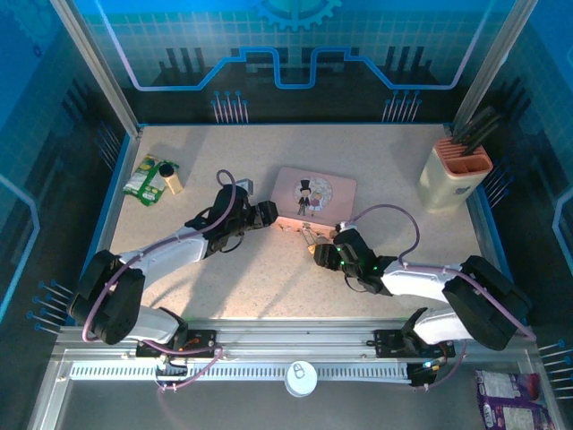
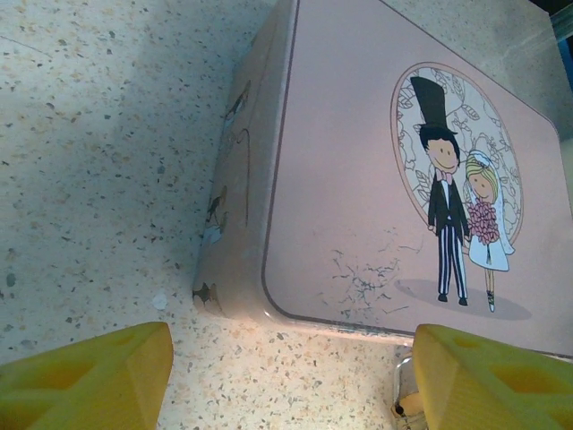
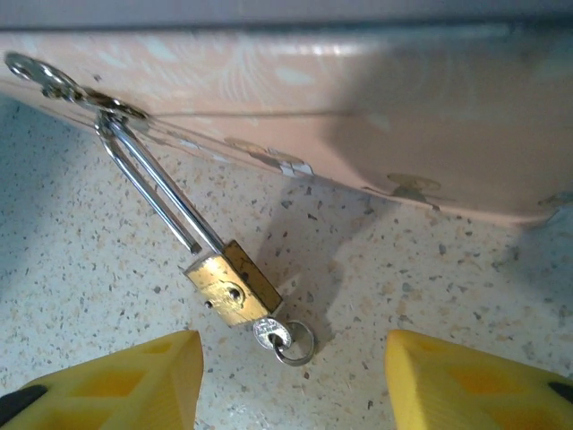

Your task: Unlock the padlock with the key

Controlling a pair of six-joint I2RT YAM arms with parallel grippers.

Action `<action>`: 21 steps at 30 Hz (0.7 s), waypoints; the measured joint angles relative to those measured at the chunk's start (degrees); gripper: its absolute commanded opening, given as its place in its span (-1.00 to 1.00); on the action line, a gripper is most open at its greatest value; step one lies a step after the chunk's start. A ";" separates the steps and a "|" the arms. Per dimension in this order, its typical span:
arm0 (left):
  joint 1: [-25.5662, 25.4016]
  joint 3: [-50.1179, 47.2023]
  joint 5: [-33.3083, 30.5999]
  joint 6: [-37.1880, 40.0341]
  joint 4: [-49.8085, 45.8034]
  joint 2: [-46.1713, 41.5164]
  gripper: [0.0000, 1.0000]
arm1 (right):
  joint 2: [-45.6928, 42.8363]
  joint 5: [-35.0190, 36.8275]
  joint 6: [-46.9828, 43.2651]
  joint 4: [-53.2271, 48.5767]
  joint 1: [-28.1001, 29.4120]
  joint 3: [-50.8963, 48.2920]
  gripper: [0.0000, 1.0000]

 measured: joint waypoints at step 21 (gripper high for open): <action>0.07 0.59 0.68 -0.44 -2.32 -4.15 0.47 | -5.22 4.31 1.70 -11.69 0.28 3.26 0.20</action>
